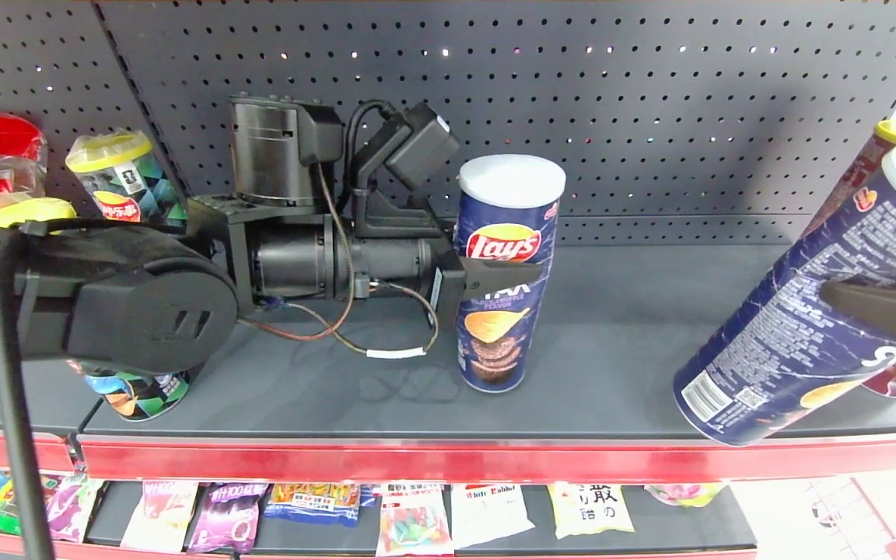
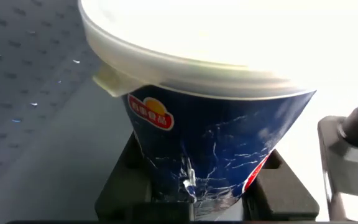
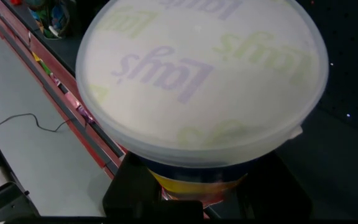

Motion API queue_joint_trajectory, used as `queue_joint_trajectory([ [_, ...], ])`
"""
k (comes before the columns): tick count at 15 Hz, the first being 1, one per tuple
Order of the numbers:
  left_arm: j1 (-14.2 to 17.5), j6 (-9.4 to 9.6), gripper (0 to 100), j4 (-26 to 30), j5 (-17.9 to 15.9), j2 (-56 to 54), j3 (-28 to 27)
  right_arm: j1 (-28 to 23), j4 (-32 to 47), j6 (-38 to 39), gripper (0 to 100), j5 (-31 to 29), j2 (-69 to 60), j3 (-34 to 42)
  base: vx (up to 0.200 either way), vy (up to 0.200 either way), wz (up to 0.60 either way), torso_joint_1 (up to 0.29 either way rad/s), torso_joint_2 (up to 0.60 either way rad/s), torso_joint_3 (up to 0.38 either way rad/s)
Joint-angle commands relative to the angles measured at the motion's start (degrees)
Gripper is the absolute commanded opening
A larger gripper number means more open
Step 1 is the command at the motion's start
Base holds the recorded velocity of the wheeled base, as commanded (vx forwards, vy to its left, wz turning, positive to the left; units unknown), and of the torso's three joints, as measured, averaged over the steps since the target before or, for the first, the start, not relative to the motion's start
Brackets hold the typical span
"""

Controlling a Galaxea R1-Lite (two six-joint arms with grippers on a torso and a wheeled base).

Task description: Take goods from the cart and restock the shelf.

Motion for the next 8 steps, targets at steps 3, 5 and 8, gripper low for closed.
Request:
queue_joint_trajectory([
  [3,-0.50,-0.11,0,-0.30,0.00,-0.42,1.24,0.02,-0.02,0.03,0,-0.01,-0.19,-0.20,0.000,0.000,0.00,0.000,0.00,0.000],
  [5,-0.41,-0.11,0,-0.48,-0.09,0.28,1.24,0.02,-0.02,0.03,0,-0.10,-0.19,-0.20,0.000,0.000,0.00,0.000,0.00,0.000],
  [8,-0.67,-0.11,0,-1.18,-0.79,1.25,1.24,0.02,-0.02,0.03,0,-0.01,-0.01,-0.20,0.000,0.000,0.00,0.000,0.00,0.000],
])
